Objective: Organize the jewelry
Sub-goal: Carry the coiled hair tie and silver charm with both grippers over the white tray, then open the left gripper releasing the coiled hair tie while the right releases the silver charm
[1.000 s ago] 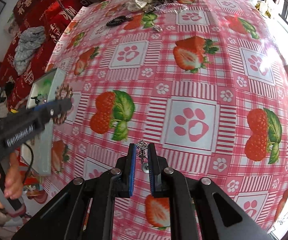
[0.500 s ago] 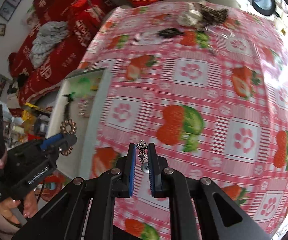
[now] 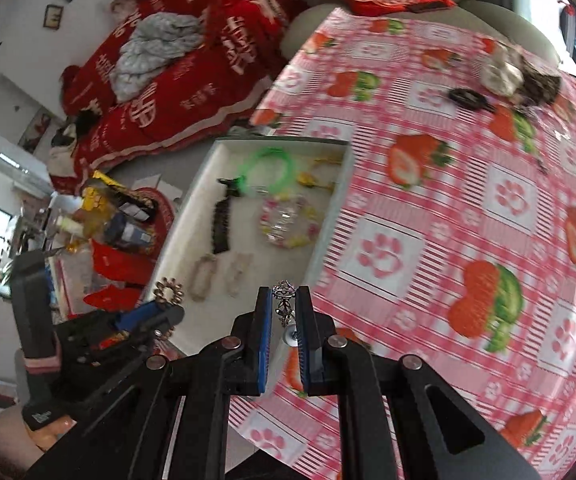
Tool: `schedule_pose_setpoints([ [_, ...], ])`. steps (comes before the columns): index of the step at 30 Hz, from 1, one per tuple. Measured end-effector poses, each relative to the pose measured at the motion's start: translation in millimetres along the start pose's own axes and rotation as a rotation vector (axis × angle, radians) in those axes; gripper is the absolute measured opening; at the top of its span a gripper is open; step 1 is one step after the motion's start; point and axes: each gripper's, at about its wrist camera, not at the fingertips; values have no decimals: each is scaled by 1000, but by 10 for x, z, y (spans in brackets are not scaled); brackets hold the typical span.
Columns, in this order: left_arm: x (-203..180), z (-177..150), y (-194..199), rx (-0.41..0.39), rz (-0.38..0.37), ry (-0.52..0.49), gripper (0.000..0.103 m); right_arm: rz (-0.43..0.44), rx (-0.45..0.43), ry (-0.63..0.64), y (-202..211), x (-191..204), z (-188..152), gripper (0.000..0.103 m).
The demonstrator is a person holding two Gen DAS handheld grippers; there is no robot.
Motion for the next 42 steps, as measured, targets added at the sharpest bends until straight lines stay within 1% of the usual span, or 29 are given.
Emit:
schedule_pose_setpoints([
  [6,61,-44,-194,32,-11,8,29,16,41,29,-275,231,88,12],
  [11,89,-56,-329,50,-15,8,29,0,79,52,-537,326,123,12],
  [21,82,-84,-501,78,-12,1,29,-54,149,54,-1019,300,149,12],
  [37,60,-72,-633,88,9,-16,29,-117,203,49,-1489,248,150,12],
  [38,54,-69,-637,90,13,-21,36,-119,205,49,-1502,244,145,12],
  [39,48,-63,-637,89,9,-22,50,-119,201,53,-1501,249,145,12],
  [40,47,-60,-635,89,11,-20,57,-122,201,57,-1504,255,146,12],
  [42,43,-52,-615,77,18,-16,57,-126,202,66,-1508,266,146,12],
])
Point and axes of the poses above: each gripper's, at about its wrist camera, not at the fingertips, and y roughly against the way its jaws point, x to its left, z to its top, and after that the axes turned 8 degrees about -y, right-handed
